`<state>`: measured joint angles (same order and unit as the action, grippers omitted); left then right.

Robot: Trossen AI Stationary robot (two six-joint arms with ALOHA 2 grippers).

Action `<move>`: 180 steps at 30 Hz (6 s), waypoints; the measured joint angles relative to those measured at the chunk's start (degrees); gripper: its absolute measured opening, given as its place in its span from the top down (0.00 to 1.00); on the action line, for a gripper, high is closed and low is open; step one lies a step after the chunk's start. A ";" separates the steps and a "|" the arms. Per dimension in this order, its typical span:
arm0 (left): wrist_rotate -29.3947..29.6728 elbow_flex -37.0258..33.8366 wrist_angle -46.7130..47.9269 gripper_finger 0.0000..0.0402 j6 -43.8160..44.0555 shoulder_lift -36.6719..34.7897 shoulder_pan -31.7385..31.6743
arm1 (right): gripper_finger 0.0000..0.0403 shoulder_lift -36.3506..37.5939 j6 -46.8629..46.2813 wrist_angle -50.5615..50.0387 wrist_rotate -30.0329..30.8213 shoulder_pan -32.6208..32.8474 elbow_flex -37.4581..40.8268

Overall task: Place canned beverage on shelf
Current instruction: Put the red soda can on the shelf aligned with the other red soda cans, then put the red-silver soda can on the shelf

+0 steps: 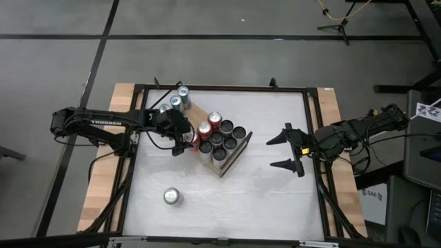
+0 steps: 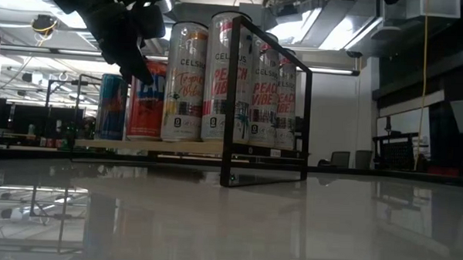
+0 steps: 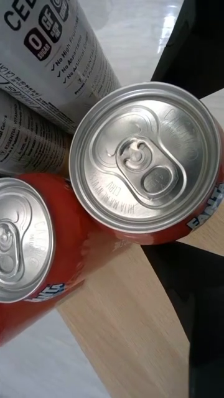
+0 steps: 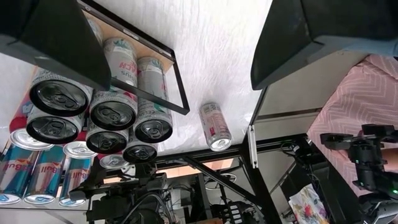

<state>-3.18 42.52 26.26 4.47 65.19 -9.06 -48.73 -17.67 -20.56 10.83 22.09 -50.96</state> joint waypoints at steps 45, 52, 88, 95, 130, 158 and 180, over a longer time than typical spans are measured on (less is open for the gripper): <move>-0.97 8.84 0.08 0.01 4.67 -7.13 3.41 | 0.05 -0.02 0.05 -0.38 0.02 0.00 0.02; -1.05 11.82 -0.09 0.01 19.98 -8.00 8.20 | 0.05 -0.02 3.92 -0.56 0.02 0.00 0.00; 15.64 12.00 9.68 0.01 42.73 -1.46 54.27 | 0.05 -0.63 4.53 -3.49 0.02 0.01 0.02; 21.00 12.00 15.61 0.01 47.56 1.42 57.94 | 0.05 -0.70 4.53 -3.16 4.95 0.02 0.02; 22.22 12.00 13.36 0.01 49.48 5.75 57.94 | 0.05 26.15 6.71 12.25 -5.97 -22.38 29.51; 22.03 12.00 13.06 0.01 49.00 5.68 54.52 | 0.05 48.48 2.87 19.22 -6.52 -24.37 49.22; 22.15 12.00 13.09 0.01 41.44 7.42 56.11 | 0.05 48.37 2.98 18.59 -8.07 -24.37 49.20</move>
<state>18.98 54.52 39.35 45.91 72.61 47.05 -0.36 -14.70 -1.97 2.76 -2.28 -1.76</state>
